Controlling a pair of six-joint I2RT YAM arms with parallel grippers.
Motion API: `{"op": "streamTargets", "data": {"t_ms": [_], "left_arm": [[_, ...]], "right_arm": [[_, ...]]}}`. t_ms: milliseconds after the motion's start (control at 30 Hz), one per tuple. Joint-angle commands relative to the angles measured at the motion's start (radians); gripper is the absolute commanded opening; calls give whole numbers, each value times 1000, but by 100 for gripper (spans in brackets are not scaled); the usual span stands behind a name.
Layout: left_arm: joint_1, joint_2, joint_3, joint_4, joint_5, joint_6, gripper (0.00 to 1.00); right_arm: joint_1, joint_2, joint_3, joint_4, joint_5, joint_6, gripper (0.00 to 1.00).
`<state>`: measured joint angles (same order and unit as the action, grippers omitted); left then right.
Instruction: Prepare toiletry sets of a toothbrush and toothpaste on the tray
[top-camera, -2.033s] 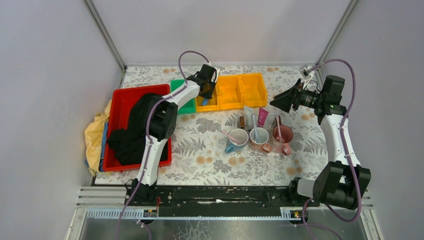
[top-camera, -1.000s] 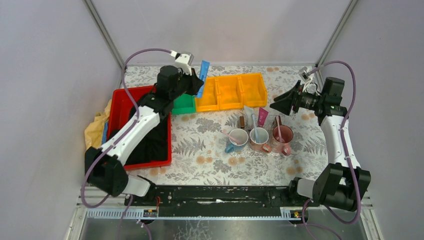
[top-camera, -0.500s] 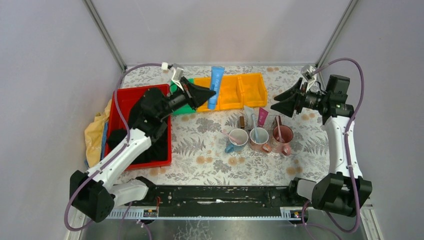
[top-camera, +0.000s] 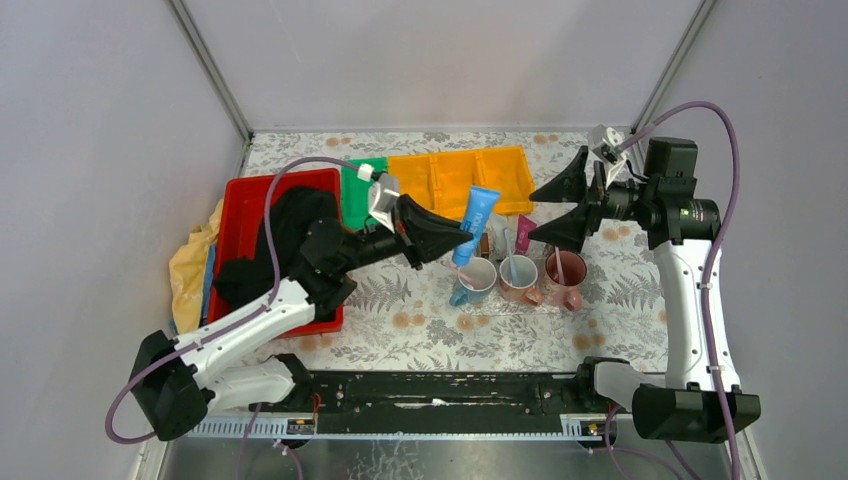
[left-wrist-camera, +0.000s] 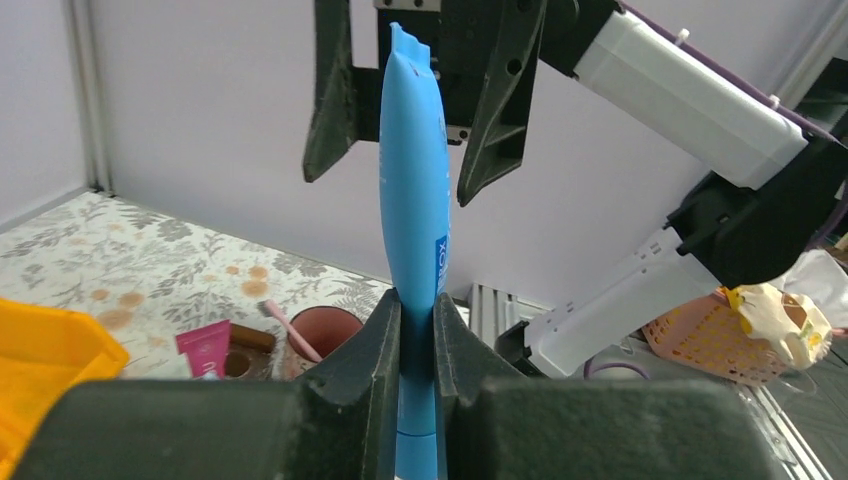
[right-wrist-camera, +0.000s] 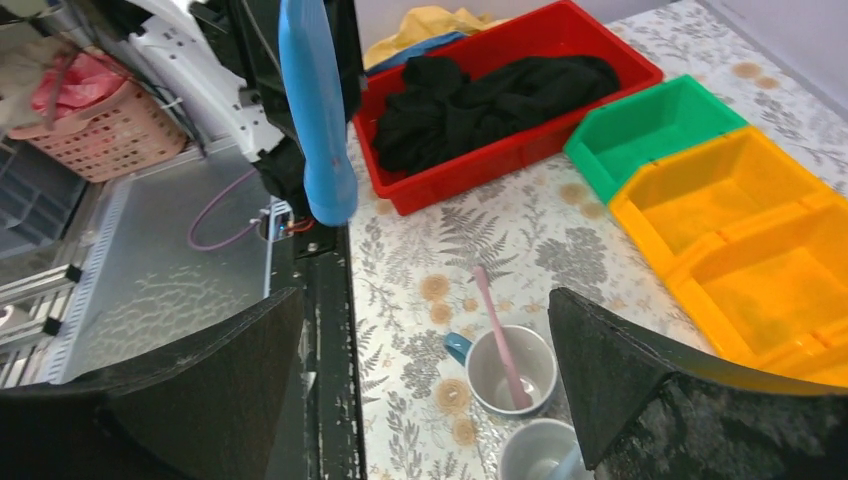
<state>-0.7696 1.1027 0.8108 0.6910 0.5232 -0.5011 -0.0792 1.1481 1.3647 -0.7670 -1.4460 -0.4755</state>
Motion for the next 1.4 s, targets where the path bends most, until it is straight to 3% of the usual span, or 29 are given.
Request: {"op": "streamTargets", "data": {"t_ms": [0,333,700,800,1100,1200,1367], "left_arm": [[-70,17,12,83,-73,96,3],[-173,91,63,-23,-174,208,3],[-223,140,107,-97,-206,271,3],[-227,148,111,-98,-196,271,3],[-228,151,104,-88,-186,259,5],[-228,145,95,-80,-188,246,14],[-228,118,69,-58,-196,230,53]], "right_arm": [[56,-14,73,-82,-35,5,100],[128,-29,99,-138,21,-16,95],[179,-28,67,-128,85,-17,76],[186,-30,61,-124,90,-19,68],[188,-39,47,-137,84,-58,27],[188,-41,45,-144,77,-69,22],[186,-45,44,-146,73,-69,20]]}}
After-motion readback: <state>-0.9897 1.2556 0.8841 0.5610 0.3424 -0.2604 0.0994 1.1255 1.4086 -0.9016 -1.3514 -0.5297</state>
